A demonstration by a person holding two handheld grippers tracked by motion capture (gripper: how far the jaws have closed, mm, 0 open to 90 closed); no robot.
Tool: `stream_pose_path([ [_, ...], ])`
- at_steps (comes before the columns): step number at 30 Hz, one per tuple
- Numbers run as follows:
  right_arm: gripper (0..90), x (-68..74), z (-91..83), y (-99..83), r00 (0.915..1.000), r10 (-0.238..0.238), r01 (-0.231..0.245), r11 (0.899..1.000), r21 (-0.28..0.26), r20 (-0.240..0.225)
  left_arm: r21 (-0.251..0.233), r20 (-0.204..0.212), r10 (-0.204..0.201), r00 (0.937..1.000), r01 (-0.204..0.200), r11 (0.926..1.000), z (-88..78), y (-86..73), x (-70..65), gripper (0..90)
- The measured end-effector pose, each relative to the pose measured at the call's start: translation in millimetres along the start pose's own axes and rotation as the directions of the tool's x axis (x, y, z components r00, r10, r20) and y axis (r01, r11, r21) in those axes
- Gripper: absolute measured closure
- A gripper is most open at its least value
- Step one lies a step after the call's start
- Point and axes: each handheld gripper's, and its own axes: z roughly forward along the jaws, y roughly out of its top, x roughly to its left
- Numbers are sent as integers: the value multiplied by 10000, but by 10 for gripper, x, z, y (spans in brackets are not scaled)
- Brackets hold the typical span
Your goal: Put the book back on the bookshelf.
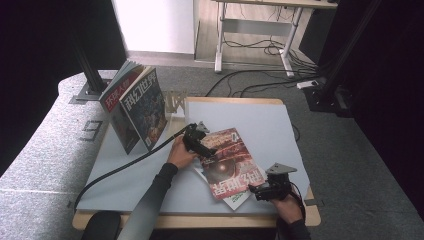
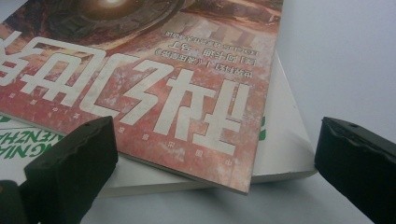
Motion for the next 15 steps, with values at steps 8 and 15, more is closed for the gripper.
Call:
stream_pose_path([
  [8, 0, 1, 0, -3, 10000, -29, 29, 10000, 0, -8, 151, 46, -226, 9997, 226, 9996, 20, 16, 67, 0],
  [15, 0, 2, 0, -3, 10000, -45, 45, 10000, 5, -2, 370, 348, -536, 9980, 523, 9979, 35, 24, 87, 0],
])
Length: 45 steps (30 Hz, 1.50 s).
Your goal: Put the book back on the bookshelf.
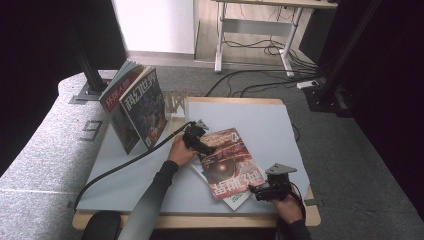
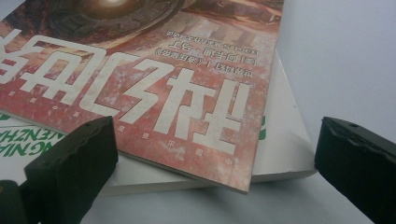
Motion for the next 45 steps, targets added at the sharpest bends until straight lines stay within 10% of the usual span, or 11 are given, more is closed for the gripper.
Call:
stream_pose_path([
  [45, 0, -344, 22, 46, 9930, 446, -446, 9990, -27, 1097, 79, -968, -980, 9905, 992, 9950, -510, -569, -477, 28],
])
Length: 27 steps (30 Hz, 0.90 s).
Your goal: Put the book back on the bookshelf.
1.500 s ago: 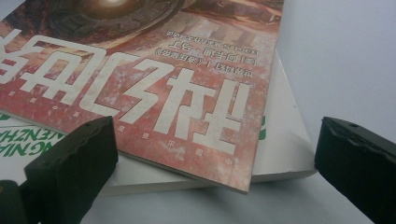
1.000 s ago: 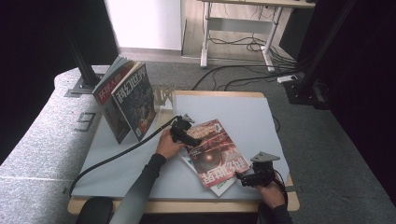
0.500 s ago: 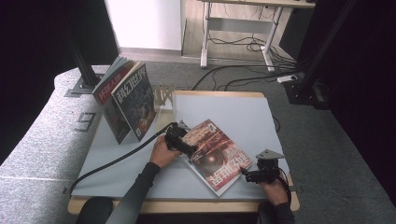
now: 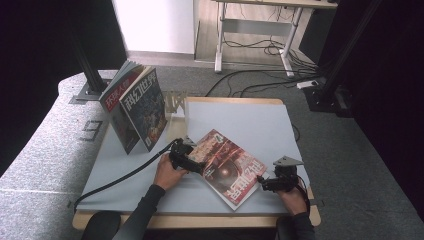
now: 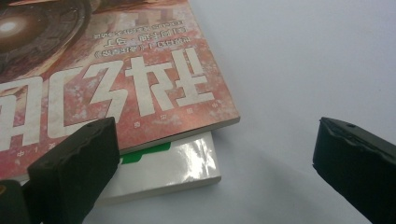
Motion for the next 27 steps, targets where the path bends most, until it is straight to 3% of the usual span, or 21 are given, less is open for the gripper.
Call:
stream_pose_path([
  [2, 0, -15, 23, 19, 10000, 0, 0, 10000, 15, 10, 31, 61, -106, 9999, 106, 9999, -28, -33, -3, 27],
  [6, 0, -40, 69, 69, 9998, -49, 48, 10000, 25, 174, 302, 90, 70, 9999, -73, 9995, -100, -75, -18, 26],
  [14, 1, -94, 159, 148, 9996, 63, -65, 10000, 41, 286, 335, 383, 389, 9985, -402, 9986, -210, -197, -34, 16],
  [27, 9, -156, 301, 281, 9988, 265, -270, 9996, 114, 419, -9, 1038, 89, 9946, -89, 10000, -356, -467, -123, 0],
])
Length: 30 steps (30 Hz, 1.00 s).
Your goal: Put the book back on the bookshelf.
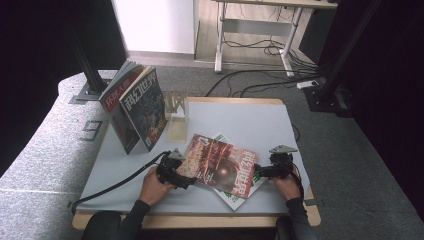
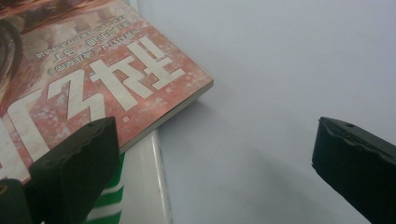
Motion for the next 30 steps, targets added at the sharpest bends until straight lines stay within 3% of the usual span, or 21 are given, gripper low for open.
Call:
stream_pose_path([
  [15, 22, -44, 224, 210, 9999, 166, -167, 9998, 52, 28, -296, 238, 62, 9997, -55, 9995, -108, -203, -195, 0],
  [30, 83, -64, 389, 304, 9993, 302, -304, 9995, 78, 228, -405, 301, -106, 9995, 119, 9991, -100, -299, -263, 0],
])
